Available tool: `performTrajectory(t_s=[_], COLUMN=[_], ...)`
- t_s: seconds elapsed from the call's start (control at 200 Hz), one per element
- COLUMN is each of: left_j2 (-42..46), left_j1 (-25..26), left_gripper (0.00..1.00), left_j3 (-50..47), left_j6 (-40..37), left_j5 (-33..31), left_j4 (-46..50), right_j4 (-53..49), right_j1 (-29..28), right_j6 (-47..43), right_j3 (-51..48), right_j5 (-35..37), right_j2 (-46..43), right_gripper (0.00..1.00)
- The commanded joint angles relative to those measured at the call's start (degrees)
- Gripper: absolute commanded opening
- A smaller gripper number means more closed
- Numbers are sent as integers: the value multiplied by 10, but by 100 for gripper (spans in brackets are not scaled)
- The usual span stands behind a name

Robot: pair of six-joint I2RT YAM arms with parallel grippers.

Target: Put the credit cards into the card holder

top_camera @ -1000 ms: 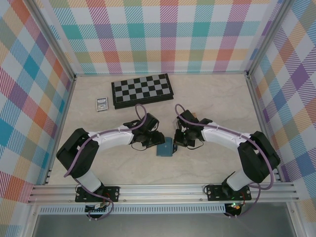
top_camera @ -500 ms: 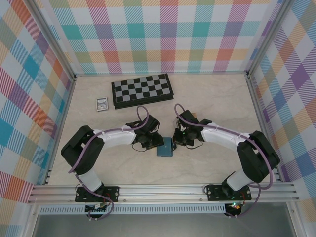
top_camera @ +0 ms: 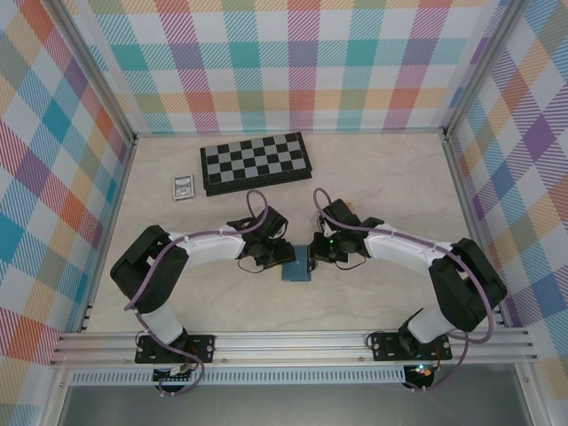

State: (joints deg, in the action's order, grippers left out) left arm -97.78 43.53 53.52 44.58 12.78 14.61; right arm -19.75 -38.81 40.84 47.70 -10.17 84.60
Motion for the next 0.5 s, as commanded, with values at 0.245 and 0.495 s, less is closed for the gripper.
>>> performTrajectory(t_s=[0.245,0.495], left_j2=[59,115], left_j1=[8,8], left_gripper=[56,66], left_j3=[-18,-63], left_j6=[12,36], left_j5=[7,4], left_j4=[-49,-94], right_j4=[14,28], right_j1=[7,10], right_j6=[-28,9], right_j3=[45,36], right_j5=[-105,-99], right_j2=[16,4], right_gripper=[8,8])
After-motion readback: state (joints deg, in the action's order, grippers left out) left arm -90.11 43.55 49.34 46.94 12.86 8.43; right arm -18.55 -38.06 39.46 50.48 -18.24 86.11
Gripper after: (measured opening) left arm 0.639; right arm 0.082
